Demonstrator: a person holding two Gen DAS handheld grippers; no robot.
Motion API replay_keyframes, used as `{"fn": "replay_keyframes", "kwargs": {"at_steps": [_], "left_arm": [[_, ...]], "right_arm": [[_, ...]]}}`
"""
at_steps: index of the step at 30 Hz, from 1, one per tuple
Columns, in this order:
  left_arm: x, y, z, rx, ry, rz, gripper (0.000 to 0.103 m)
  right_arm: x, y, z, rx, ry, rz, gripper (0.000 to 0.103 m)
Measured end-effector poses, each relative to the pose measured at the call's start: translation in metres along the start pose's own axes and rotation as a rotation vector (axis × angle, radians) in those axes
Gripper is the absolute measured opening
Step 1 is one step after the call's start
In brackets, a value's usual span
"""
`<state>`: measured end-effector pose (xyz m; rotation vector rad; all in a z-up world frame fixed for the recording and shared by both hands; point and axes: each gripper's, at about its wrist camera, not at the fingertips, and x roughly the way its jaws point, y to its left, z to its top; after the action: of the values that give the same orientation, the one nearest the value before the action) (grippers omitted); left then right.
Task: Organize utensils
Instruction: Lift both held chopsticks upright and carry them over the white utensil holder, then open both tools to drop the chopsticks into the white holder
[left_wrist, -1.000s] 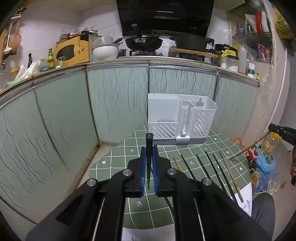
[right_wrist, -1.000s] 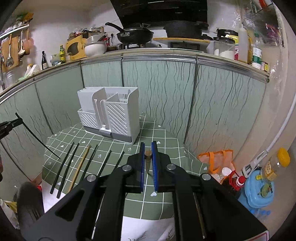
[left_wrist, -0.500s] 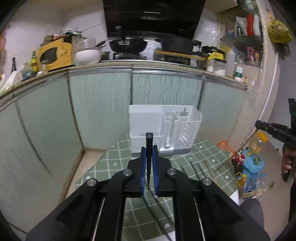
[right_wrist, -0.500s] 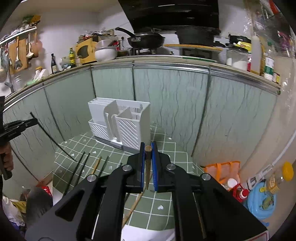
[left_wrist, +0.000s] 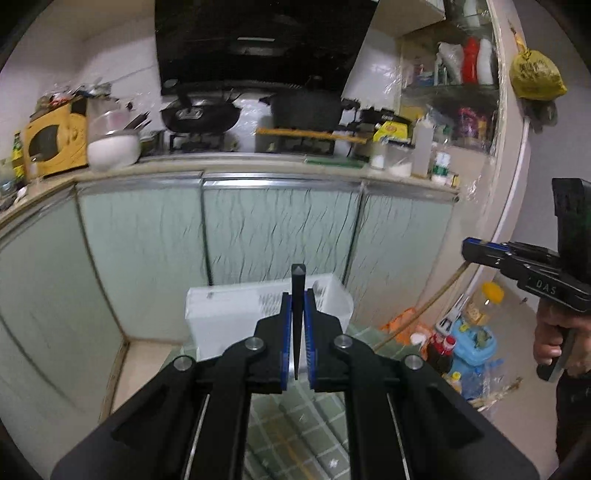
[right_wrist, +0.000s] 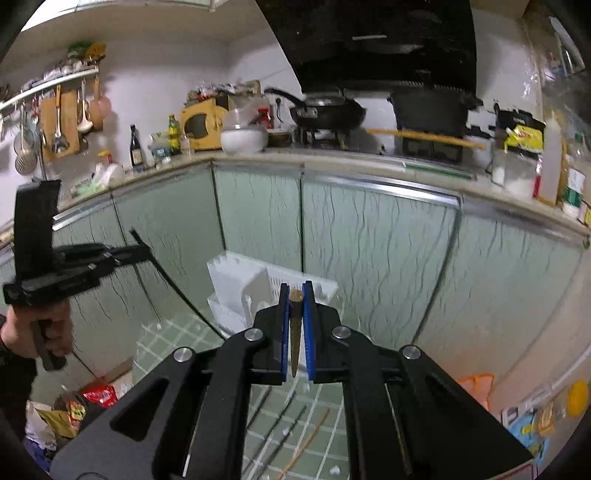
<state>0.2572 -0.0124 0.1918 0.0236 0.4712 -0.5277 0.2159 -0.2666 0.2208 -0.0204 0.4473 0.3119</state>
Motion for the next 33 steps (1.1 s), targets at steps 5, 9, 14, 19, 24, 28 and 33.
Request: {"fn": "replay_keyframes", "kwargs": {"at_steps": [5,9,14,19,24,28,33], "left_arm": [[0.015,-0.006,0.037,-0.008,-0.031,-0.032,0.008],[0.03,-0.011,0.056,0.005,-0.044,-0.041,0.008],[0.057,-0.01,0.063,0.012,-0.027,-0.043,0.008],[0.088,-0.003,0.047,0.017,0.013,-0.037,0.008],[0.11,0.002,0.027,0.014,0.052,-0.052,0.008],[0.116,0.002,0.014,0.047,0.064,-0.047,0.017],[0.099,0.005,0.001,0.07,-0.005,0.015,0.098]], "right_arm": [[0.011,-0.003,0.037,-0.01,-0.026,0.012,0.006],[0.027,-0.01,0.052,0.005,-0.026,0.02,0.006],[0.056,-0.022,0.053,0.021,-0.001,0.018,0.006],[0.082,-0.031,0.036,0.033,0.017,0.024,0.006],[0.105,-0.038,0.013,0.05,0.045,0.037,0.006],[0.115,-0.043,-0.005,0.053,0.07,-0.001,0.013],[0.101,-0.045,-0.023,0.052,0.067,-0.042,0.072]]}}
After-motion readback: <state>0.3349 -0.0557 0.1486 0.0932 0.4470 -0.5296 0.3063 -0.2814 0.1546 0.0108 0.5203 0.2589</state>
